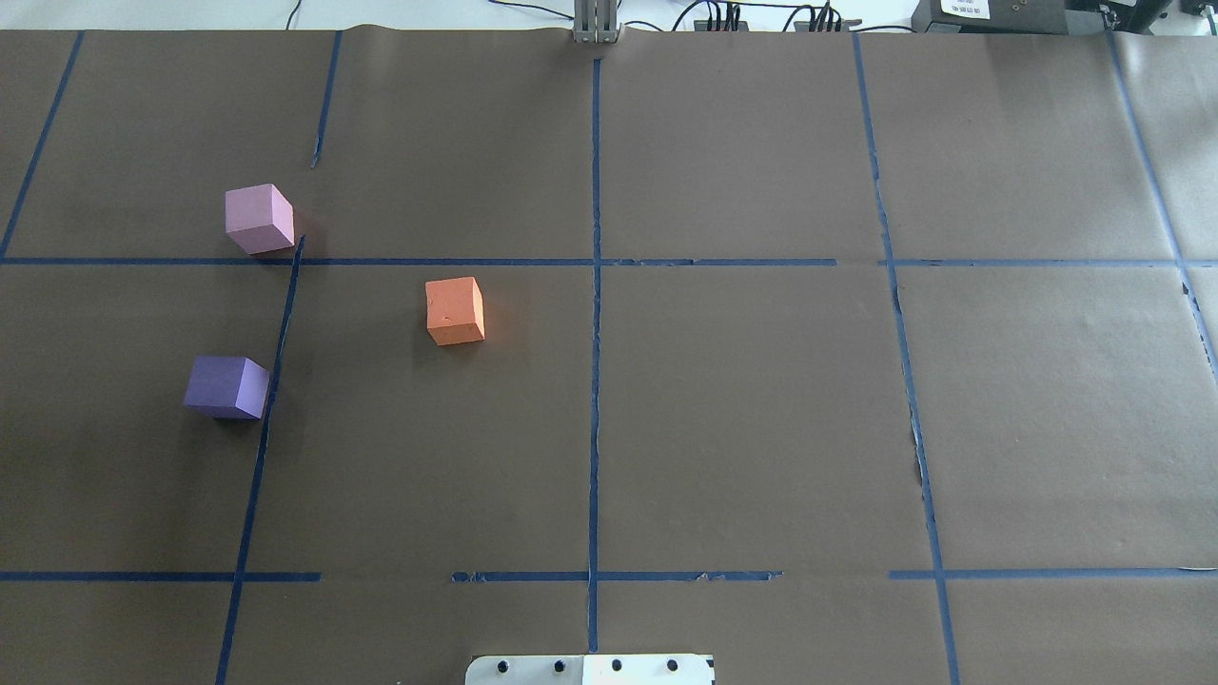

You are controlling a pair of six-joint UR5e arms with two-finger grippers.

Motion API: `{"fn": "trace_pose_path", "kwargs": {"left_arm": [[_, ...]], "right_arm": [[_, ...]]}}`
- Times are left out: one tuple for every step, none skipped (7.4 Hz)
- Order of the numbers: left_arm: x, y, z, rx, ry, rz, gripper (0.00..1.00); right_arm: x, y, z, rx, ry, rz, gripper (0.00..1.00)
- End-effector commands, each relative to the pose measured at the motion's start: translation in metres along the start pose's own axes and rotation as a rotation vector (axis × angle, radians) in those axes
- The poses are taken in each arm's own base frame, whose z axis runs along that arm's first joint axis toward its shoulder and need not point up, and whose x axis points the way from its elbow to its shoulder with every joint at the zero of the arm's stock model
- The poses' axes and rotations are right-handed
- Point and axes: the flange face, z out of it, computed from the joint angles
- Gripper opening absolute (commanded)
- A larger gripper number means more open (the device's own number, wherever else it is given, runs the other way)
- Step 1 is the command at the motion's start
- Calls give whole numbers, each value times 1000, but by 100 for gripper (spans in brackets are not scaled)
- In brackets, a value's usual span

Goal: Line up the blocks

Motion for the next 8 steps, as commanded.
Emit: {"fn": "trace_pose_path", "kwargs": {"left_arm": [[-1, 2, 0, 3, -7, 5, 100], [0, -1, -2, 2, -17, 5, 100], [3, -4, -5, 9, -20, 12, 100], [12, -16, -16, 27, -22, 28, 100], [23, -27, -28, 50, -25, 48, 100], [46, -33, -50, 93, -28, -2, 100], [94, -46, -84, 133, -21, -59, 100], [155, -65, -100, 110, -9, -57, 100]], "right_arm": [[0, 0, 0, 0, 0, 0, 100], [0, 0, 0, 0, 0, 0, 100], [0, 0, 1, -2, 0, 0, 100], [0, 0, 0, -1, 0, -1, 100], [0, 0, 0, 0, 0, 0, 100], [0, 0, 0, -1, 0, -1, 100], [0, 0, 0, 0, 0, 0, 100], [0, 0, 0, 0, 1, 0, 100]]}}
